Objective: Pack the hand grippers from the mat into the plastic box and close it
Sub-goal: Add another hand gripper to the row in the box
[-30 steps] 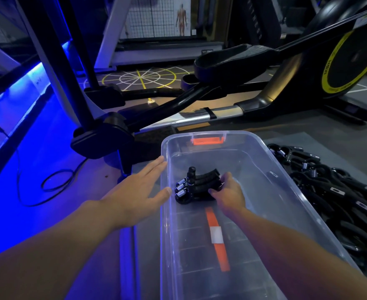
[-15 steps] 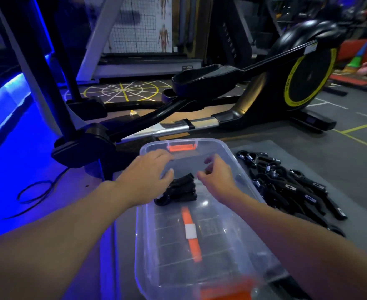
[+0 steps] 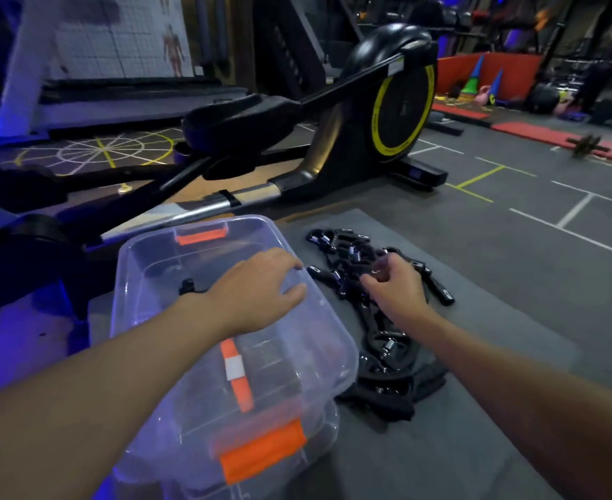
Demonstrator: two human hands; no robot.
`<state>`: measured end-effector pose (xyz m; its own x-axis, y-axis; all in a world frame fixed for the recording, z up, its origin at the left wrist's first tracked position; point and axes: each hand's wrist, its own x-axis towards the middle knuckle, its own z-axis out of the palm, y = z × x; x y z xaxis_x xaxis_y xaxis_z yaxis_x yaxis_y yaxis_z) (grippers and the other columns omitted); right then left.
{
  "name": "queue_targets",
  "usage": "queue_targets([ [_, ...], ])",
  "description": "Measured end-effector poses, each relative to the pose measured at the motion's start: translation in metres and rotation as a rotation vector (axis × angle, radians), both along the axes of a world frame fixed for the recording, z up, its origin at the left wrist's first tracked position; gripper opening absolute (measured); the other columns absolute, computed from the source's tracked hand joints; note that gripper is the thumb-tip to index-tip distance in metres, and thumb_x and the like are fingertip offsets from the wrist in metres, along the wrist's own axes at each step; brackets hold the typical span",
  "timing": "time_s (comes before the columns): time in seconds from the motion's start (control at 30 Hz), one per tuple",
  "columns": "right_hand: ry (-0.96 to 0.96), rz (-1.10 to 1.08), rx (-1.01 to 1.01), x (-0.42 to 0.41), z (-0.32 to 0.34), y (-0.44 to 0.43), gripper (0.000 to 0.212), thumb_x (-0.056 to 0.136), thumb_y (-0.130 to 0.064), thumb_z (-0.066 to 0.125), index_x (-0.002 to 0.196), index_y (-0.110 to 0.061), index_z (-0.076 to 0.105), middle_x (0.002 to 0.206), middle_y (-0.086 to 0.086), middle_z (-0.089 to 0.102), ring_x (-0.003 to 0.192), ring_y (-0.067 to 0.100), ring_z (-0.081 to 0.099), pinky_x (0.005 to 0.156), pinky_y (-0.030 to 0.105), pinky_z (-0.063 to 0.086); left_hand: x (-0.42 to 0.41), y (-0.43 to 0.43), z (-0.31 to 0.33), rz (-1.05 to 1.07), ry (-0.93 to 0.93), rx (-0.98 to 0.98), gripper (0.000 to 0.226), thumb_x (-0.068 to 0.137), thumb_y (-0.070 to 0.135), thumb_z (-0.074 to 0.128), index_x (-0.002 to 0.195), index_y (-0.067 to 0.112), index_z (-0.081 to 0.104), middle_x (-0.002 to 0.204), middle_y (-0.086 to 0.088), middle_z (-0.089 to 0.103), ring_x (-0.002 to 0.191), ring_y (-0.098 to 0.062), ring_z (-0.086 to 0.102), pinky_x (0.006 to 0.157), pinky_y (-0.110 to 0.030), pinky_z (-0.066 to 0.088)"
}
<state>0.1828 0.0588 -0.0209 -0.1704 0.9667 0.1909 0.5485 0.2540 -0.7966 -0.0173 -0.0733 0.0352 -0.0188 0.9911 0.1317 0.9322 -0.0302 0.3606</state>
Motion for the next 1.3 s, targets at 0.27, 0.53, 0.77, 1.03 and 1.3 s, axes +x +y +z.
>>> queue_targets([
  [0.27,-0.235,0.065,-0.225,0.068,-0.081,-0.015,0.028,0.072,-0.026,0.083,0.085,-0.020,0.059,0.071,-0.005,0.062,0.063,0.011,0.055,0.062,0.024,0.045,0.021,-0.003,-0.012,-0.059,0.163,-0.205,0.060,0.091,0.063,0.044,0.140,0.028,0.042,0.144,0.009,0.042,0.131,-0.013,0.040,0.107,-0.042,0.036],
  [0.53,-0.440,0.174,-0.324,0.095,-0.107,-0.021,0.047,0.069,-0.020,0.085,0.111,-0.017,0.064,0.098,-0.003,0.062,0.089,0.015,0.058,0.077,0.022,0.043,0.027,-0.004,-0.017,-0.100,0.122,-0.185,0.060,0.091,0.063,0.044,0.140,0.029,0.038,0.149,0.013,0.028,0.131,-0.013,0.042,0.106,-0.042,0.039],
  [0.77,-0.390,0.145,-0.356,0.094,-0.102,-0.020,0.046,0.069,-0.017,0.086,0.110,-0.012,0.065,0.092,-0.002,0.058,0.087,0.016,0.057,0.075,0.024,0.046,0.027,-0.002,-0.019,-0.112,0.103,-0.182,0.055,0.094,0.059,0.044,0.138,0.026,0.040,0.147,0.012,0.032,0.130,-0.013,0.043,0.105,-0.043,0.040],
  [1.03,-0.255,0.112,-0.376,0.090,-0.089,-0.021,0.035,0.069,-0.015,0.086,0.090,-0.016,0.058,0.079,0.002,0.061,0.059,0.010,0.055,0.044,0.013,0.039,0.026,-0.006,-0.017,-0.115,0.067,-0.200,0.054,0.095,0.054,0.044,0.143,0.029,0.038,0.153,0.013,0.026,0.134,-0.012,0.041,0.108,-0.040,0.038],
  [1.3,-0.098,-0.010,-0.243,0.090,-0.043,-0.018,0.034,0.072,-0.007,0.083,0.094,-0.012,0.058,0.078,0.004,0.062,0.060,0.014,0.062,0.053,0.020,0.049,0.026,-0.012,-0.009,-0.123,0.089,-0.228,0.046,0.098,0.051,0.040,0.138,0.028,0.046,0.143,0.012,0.043,0.127,-0.008,0.044,0.107,-0.038,0.039],
])
